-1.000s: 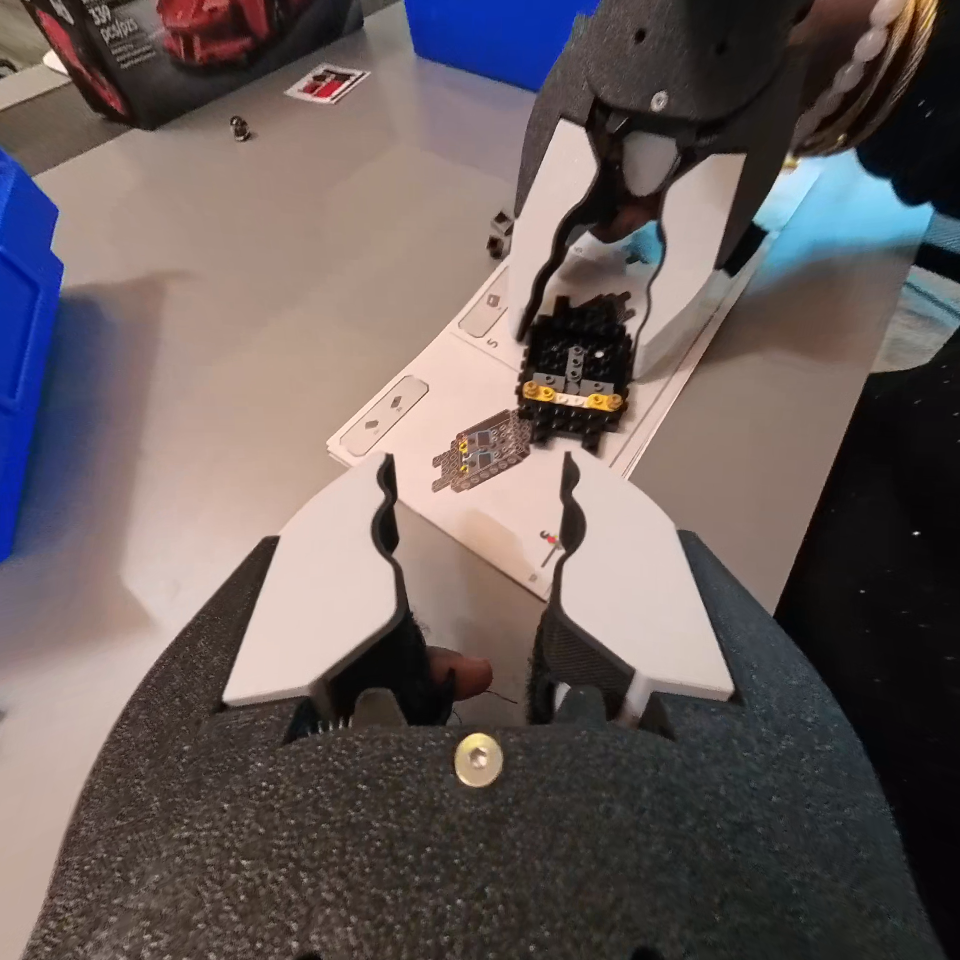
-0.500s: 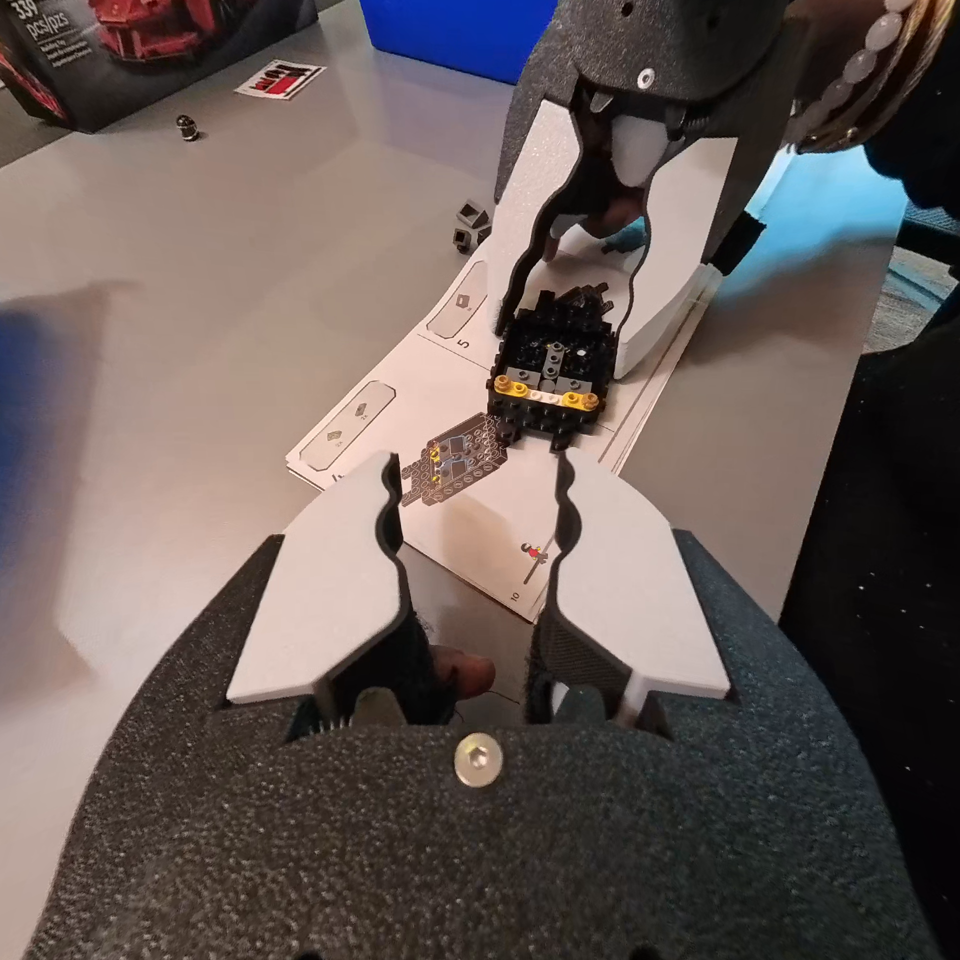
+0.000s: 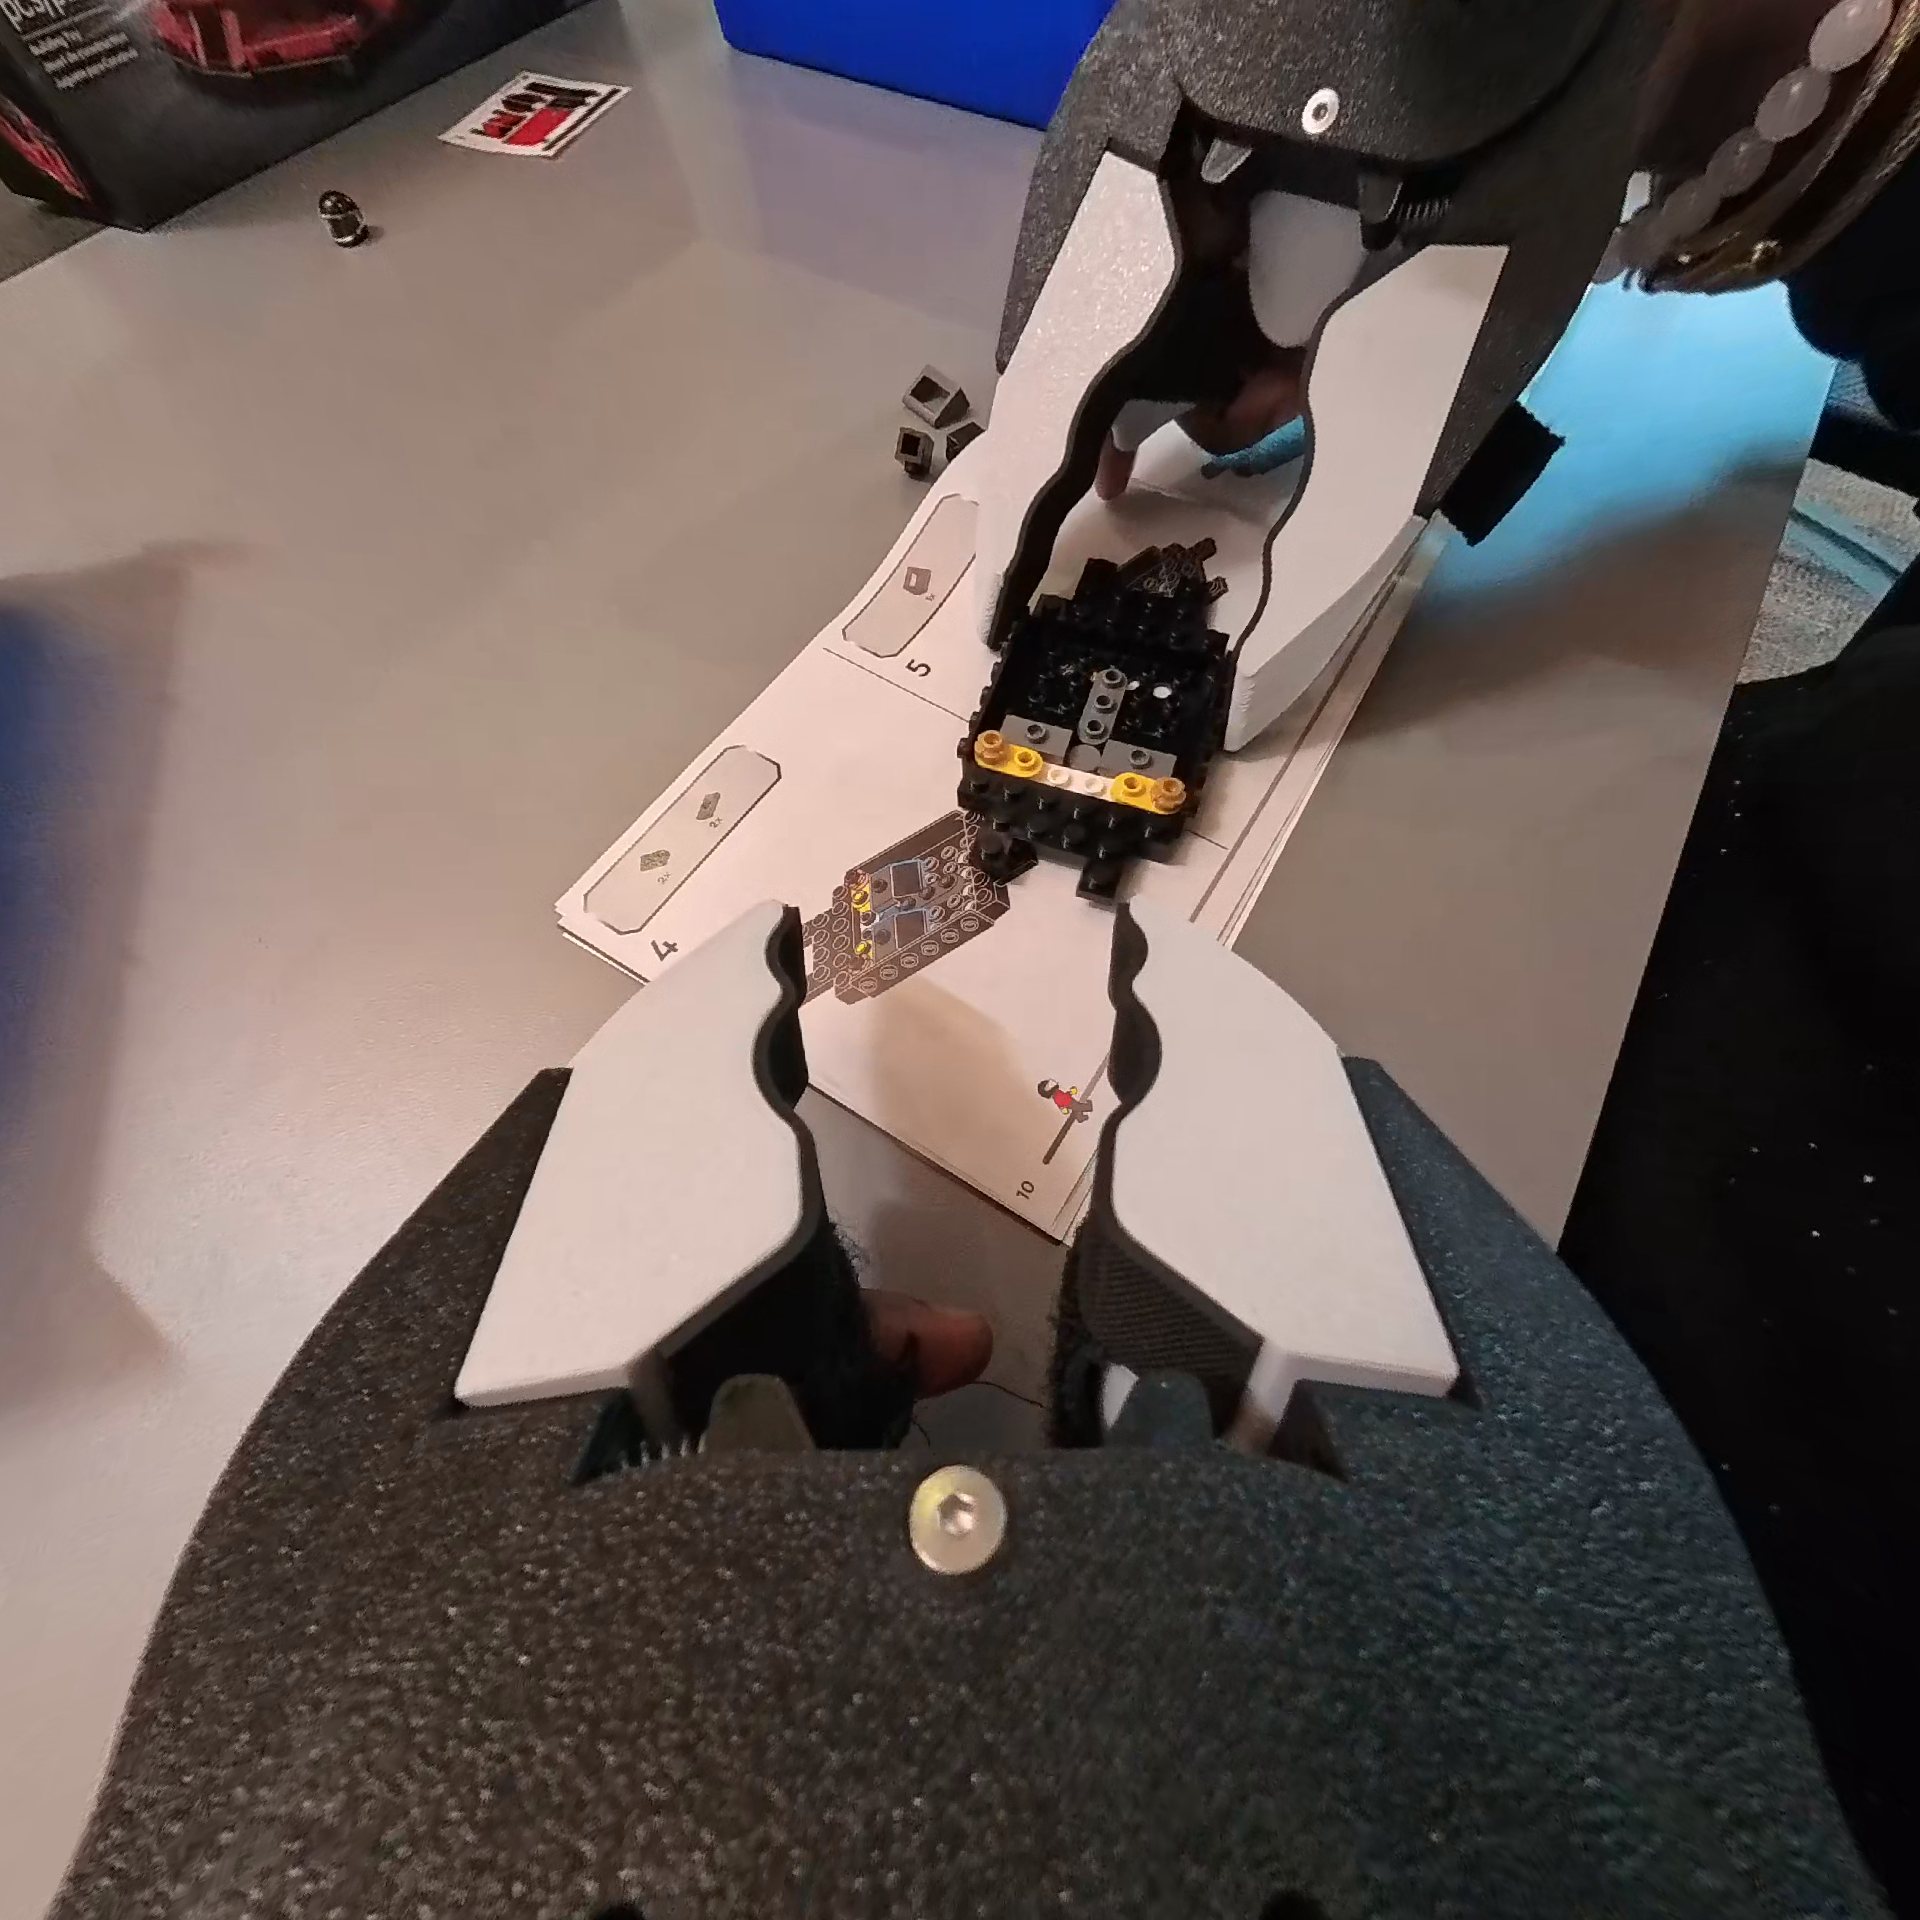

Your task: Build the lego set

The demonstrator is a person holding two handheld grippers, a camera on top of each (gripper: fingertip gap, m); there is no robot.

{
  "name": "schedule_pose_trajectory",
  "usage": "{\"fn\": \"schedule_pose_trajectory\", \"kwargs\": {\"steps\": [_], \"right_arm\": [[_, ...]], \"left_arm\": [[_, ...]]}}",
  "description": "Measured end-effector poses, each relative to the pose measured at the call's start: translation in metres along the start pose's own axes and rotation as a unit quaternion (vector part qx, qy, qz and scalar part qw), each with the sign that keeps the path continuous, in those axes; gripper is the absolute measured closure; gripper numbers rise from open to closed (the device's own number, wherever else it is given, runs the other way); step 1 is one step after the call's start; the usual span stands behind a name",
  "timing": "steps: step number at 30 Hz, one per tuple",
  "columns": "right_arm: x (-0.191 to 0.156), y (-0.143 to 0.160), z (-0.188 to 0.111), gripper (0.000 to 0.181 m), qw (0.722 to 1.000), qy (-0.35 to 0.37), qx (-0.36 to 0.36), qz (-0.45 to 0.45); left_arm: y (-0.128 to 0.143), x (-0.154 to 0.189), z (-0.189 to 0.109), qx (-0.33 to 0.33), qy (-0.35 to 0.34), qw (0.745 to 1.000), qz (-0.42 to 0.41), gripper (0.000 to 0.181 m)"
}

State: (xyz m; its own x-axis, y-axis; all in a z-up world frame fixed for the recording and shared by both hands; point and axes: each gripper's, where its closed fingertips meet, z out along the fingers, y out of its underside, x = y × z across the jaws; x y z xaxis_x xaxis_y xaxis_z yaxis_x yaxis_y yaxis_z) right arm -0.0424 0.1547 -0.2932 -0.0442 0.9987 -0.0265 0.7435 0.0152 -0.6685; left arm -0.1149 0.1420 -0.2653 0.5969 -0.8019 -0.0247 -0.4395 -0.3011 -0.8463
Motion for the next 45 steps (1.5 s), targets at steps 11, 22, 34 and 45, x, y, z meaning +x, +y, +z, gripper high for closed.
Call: {"fn": "schedule_pose_trajectory", "kwargs": {"steps": [11, 22, 34, 45], "right_arm": [[0.0001, 0.0001, -0.0001, 0.120, 1.000, 0.004, 0.009, 0.005], [0.0000, -0.0004, 0.0002, 0.120, 1.000, 0.011, 0.006, 0.012], [-0.0001, -0.0003, 0.0002, 0.120, 1.000, 0.016, 0.004, 0.015], [-0.0002, -0.0004, 0.0004, 0.120, 1.000, 0.018, 0.003, 0.017]], "left_arm": [[0.0021, 0.0004, 0.0015, -0.009, -0.002, 1.000, 0.005, 0.124], [0.0041, 0.0017, 0.0029, -0.018, 0.001, 1.000, 0.008, 0.125], [0.0078, 0.0048, 0.0053, -0.033, 0.006, 0.999, 0.019, 0.125], [0.0073, 0.0040, 0.0051, -0.032, 0.004, 0.999, 0.017, 0.125]]}}
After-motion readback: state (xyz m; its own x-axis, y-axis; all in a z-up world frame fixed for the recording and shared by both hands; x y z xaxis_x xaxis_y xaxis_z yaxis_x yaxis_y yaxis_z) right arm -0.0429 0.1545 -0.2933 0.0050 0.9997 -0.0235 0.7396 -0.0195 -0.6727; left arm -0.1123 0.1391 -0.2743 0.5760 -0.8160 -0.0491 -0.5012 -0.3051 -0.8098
